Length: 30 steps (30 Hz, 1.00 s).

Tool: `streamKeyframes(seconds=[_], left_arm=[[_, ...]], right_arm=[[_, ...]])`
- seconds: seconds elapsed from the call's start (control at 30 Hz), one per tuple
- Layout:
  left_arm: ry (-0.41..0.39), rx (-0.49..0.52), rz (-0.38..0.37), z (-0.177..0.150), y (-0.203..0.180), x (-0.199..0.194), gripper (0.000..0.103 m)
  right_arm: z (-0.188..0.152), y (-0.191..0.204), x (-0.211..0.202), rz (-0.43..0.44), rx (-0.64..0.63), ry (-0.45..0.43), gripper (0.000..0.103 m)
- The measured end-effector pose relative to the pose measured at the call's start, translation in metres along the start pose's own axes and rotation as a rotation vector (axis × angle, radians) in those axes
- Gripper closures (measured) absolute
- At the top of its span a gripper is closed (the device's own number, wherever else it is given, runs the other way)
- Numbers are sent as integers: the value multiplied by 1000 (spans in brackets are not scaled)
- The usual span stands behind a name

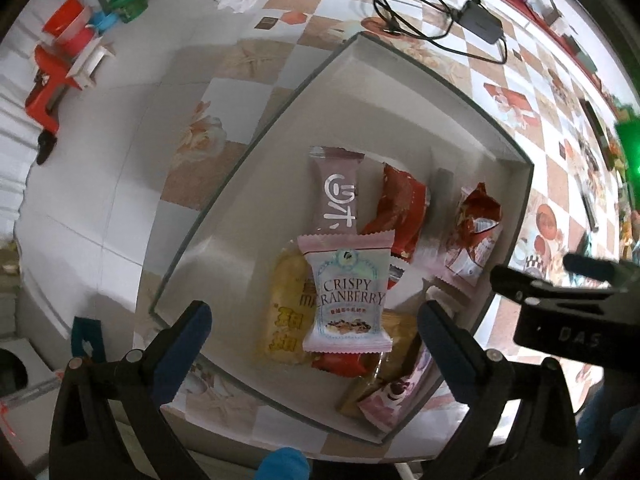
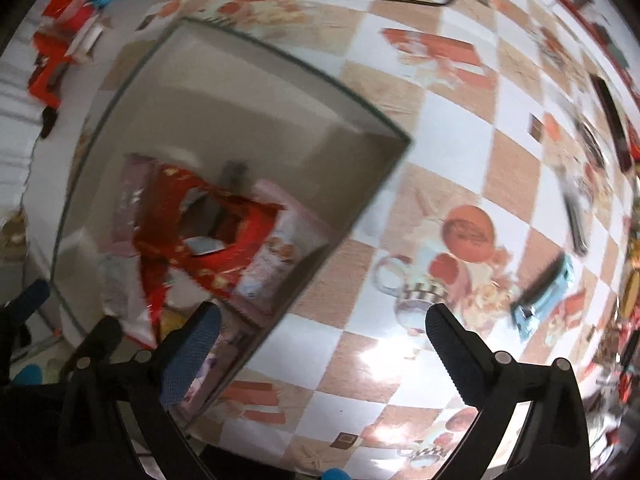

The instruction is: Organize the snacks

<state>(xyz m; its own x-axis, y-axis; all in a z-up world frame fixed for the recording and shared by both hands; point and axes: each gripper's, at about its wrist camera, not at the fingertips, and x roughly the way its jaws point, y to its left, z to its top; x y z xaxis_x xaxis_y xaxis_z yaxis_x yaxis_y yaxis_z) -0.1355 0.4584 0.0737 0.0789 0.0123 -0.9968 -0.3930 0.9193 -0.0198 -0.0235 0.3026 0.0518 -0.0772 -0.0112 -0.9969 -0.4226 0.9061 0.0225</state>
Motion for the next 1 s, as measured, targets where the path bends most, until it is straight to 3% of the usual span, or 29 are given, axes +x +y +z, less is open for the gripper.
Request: streamKeyframes(seconds=[0.2,0.37,0.6,0.77,0.87,1.0], left_arm=[[12,-4,109,0,-1,-3,0],[19,-10,82,0,-4,-4,0],[10,21,75,-6,-12,-14,0],[-7,49,73,-10,-25,-21,0],[-2,60,57,-13,-29,-21,0],[17,82,58,-13,-37,-19,0]], right_arm=[[-14,13,23,8,-73,89,0],[-33,24,39,3,-138,145,0],[-52,26,35,-22,-231,138,0],[-71,19,41,-180,-333,160,0],[-77,-8,44,-206,-278,171,0],[-72,-35,21,-54,-114,106,0]])
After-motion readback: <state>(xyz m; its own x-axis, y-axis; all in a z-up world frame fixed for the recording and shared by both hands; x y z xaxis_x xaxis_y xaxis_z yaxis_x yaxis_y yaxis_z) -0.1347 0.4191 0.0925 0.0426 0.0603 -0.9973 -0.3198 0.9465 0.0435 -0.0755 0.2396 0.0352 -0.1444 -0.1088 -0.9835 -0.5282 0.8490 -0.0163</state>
